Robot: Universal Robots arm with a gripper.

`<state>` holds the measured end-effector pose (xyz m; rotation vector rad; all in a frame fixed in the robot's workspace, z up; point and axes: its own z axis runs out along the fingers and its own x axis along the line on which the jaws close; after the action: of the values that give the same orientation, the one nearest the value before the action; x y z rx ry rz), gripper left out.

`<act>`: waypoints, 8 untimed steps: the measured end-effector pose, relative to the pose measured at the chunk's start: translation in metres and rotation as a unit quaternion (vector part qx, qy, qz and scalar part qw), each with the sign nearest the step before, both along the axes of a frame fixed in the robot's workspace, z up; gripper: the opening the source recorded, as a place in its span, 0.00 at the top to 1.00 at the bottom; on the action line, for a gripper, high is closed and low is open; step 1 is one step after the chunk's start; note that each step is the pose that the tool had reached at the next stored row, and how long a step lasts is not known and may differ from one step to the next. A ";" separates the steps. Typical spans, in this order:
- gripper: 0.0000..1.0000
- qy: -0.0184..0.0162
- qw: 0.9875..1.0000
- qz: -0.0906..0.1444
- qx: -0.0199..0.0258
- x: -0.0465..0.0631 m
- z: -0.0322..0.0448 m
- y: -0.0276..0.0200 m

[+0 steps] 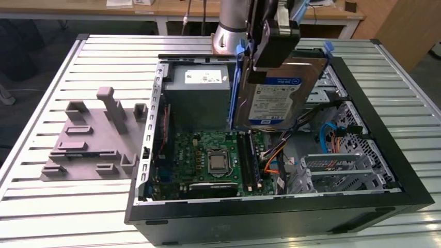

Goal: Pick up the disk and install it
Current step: 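Insert the disk into the insertion slot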

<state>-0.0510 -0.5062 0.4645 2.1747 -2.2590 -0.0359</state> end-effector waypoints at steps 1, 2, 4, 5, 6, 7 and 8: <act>0.64 0.000 1.000 0.000 0.000 0.001 -0.0001 -0.0006; 0.64 0.000 1.000 0.000 0.000 0.002 -0.0002 -0.0010; 0.64 0.000 1.000 0.000 0.000 0.005 -0.0004 -0.0022; 0.64 0.000 1.000 0.000 0.000 0.006 -0.0004 -0.0032; 0.64 0.000 1.000 0.000 0.000 0.007 -0.0005 -0.0044; 0.64 0.000 1.000 0.000 0.000 0.007 -0.0006 -0.0058; 0.64 0.000 1.000 0.000 -0.001 0.007 -0.0007 -0.0073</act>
<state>-0.0435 -0.5135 0.4638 2.1740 -2.2584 -0.0344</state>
